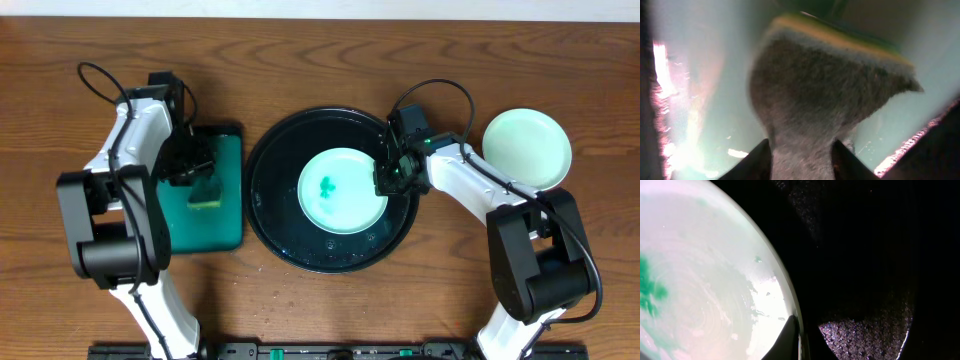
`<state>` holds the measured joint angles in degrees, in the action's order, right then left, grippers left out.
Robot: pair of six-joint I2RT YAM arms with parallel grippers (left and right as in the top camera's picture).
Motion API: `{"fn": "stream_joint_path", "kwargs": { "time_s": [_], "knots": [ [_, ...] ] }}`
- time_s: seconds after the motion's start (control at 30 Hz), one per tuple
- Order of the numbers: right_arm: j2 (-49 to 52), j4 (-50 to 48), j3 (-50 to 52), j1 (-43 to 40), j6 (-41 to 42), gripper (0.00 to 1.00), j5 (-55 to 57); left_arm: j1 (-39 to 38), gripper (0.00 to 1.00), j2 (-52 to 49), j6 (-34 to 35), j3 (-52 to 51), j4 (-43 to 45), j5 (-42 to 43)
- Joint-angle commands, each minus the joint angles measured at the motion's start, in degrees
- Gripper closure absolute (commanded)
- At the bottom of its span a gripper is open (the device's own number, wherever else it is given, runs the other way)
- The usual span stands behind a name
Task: Clean dirty plates on tray and stack at the side
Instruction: 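Grasp the green sponge in the green tray with the left gripper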
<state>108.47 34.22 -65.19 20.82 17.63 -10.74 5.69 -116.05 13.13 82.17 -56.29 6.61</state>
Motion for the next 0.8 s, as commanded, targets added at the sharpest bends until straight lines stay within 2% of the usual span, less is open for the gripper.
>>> {"fn": "stream_joint_path", "kwargs": {
  "time_s": [0.0,0.33,0.43,0.53,0.77],
  "knots": [
    [2.3,0.8,2.1,2.2,0.6,0.99,-3.2,0.0,0.7,-0.9,-0.6,-0.8,0.2,0.3],
    [2.3,1.1,2.1,2.2,0.6,0.99,-3.3,0.0,0.76,-0.9,-0.7,-1.3,1.2,0.3],
    [2.3,1.5,2.1,2.2,0.6,0.99,-3.3,0.0,0.86,-0.9,-0.7,-1.4,1.4,0.3],
    [2.3,1.7,2.1,2.2,0.6,0.99,-3.3,0.0,0.93,-0.9,-0.7,-1.4,1.4,0.3],
    [2.3,2.1,2.1,2.2,0.6,0.99,-3.3,0.0,0.93,-0.5,-0.5,-1.3,1.4,1.8]
  ]
}}
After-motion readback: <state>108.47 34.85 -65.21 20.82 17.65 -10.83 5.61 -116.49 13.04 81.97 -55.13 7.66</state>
